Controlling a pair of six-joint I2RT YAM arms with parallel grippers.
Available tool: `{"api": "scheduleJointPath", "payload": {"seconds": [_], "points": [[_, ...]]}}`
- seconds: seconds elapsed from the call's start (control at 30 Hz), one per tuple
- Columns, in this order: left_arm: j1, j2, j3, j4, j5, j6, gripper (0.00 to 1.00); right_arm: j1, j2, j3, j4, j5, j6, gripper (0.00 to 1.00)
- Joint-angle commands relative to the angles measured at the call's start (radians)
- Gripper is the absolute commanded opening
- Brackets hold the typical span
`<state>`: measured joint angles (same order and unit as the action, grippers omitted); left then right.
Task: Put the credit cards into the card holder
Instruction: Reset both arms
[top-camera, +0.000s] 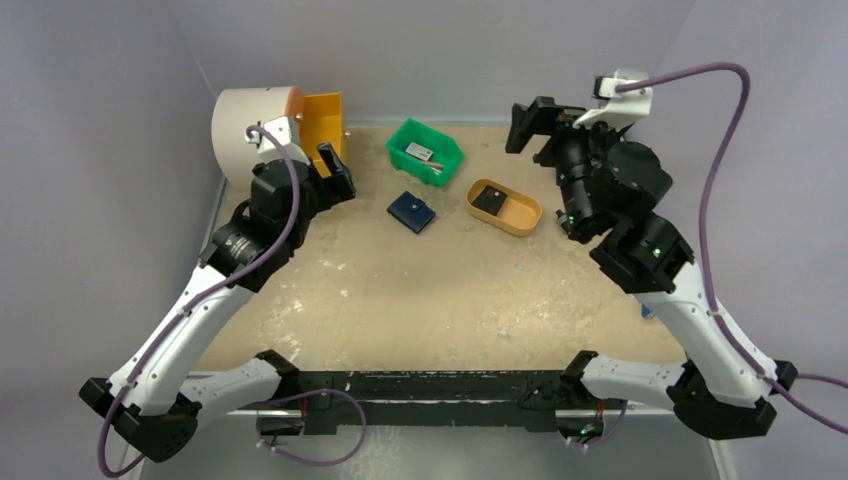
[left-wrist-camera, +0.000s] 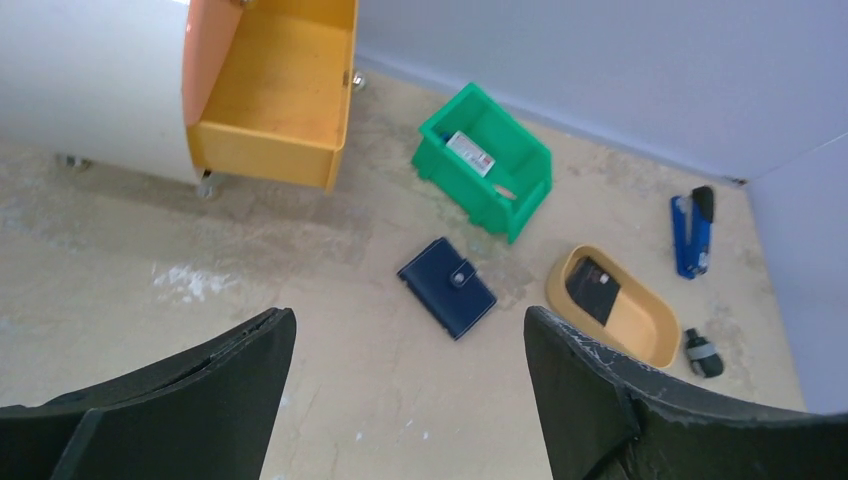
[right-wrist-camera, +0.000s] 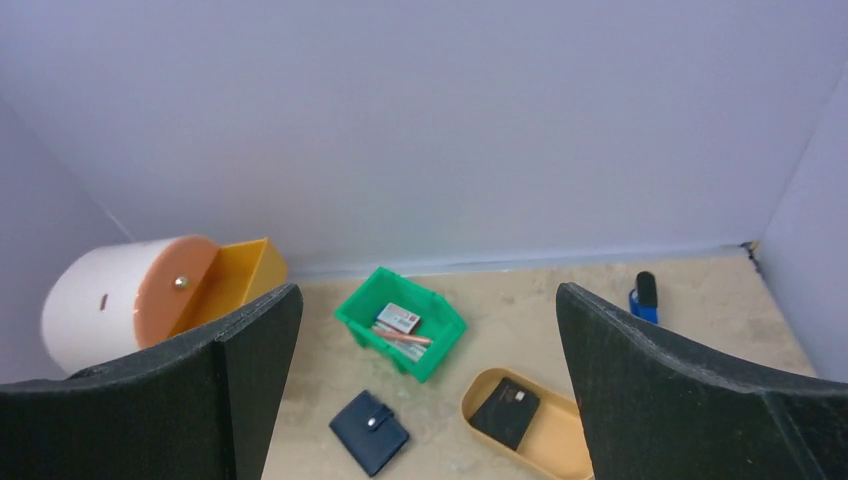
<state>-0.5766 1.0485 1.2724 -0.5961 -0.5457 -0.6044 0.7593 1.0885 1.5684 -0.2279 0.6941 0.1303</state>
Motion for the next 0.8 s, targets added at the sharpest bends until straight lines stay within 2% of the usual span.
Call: {"api": "scheduleJointPath", "payload": {"seconds": [0.0,0.1,0.17,0.23,0.3,0.37,0.5,0.67,0.77], "points": [[0.0,-0.035,0.03,0.173,0.029,0.094,0.84,0.064,0.087,0.052,0.079,0.288,-0.147,0.99],[0.0,-0.027,0.057,0.129,0.001,0.072,0.85,0.064,-0.005,-0.071,0.159,0.269,-0.06,0.99],[0.0,-0.06,0.033,0.134,0.004,0.054,0.86,0.063,-0.12,-0.174,0.128,0.089,0.006,0.99],[0.0,-0.109,-0.006,0.156,0.011,0.039,0.86,0.063,-0.239,-0.3,0.133,-0.016,0.054,0.99],[0.0,-0.149,-0.029,0.154,0.014,0.027,0.86,0.063,-0.338,-0.406,0.13,-0.035,0.106,0.99],[0.001,-0.174,-0.039,0.138,0.022,0.023,0.87,0.063,-0.412,-0.467,0.073,0.008,0.162,0.99],[0.0,-0.183,-0.038,0.099,0.038,0.044,0.87,0.063,-0.481,-0.491,-0.023,0.061,0.242,0.99],[0.0,-0.172,-0.04,0.095,0.037,0.036,0.88,0.063,-0.51,-0.449,-0.008,-0.138,0.188,0.99],[0.0,-0.179,-0.05,0.111,0.041,0.029,0.89,0.062,-0.435,-0.389,-0.051,-0.114,0.188,0.99]]}}
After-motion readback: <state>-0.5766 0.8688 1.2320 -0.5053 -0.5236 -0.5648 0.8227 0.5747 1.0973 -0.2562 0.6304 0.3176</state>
